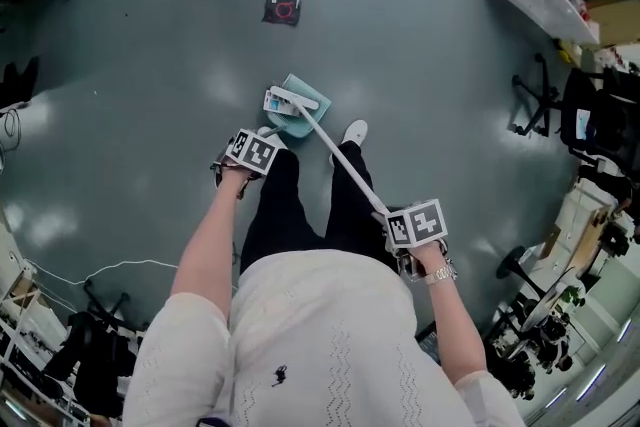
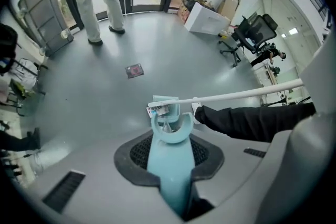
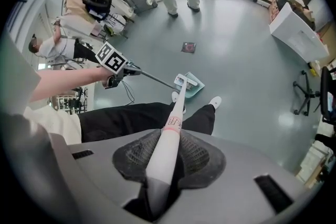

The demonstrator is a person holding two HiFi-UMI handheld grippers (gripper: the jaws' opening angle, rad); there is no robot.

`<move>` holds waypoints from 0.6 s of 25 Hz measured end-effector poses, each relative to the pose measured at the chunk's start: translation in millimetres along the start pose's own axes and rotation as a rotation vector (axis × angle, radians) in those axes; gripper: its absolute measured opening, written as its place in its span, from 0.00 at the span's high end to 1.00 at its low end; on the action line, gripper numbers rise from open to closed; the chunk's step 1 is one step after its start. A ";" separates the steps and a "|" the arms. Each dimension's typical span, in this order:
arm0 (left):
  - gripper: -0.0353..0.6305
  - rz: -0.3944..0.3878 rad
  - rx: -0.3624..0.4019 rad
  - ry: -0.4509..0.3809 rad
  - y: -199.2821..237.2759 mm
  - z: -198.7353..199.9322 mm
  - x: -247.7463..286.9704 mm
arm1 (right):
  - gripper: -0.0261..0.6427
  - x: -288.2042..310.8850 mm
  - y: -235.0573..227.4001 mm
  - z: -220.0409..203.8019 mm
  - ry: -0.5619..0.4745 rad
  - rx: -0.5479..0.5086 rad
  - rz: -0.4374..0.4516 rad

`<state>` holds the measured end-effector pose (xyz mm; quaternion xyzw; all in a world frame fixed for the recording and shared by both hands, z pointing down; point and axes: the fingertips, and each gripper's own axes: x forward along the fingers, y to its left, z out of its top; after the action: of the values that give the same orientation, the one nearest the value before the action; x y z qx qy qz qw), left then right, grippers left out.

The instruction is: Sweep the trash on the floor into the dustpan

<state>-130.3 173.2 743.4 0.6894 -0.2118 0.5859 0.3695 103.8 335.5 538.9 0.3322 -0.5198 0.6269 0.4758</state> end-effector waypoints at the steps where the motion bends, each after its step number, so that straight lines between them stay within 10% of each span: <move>1: 0.81 0.008 -0.012 -0.008 3.3 -2.9 -0.8 | 0.78 -2.4 -1.6 0.2 0.000 0.005 0.003; 15: 0.81 0.085 -0.220 -0.106 45.7 -52.7 -51.7 | 0.78 -71.3 19.4 83.7 -0.164 0.119 0.160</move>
<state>-209.4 176.7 707.6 0.6653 -0.3230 0.5369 0.4059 102.3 236.5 487.4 0.3672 -0.5438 0.6634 0.3597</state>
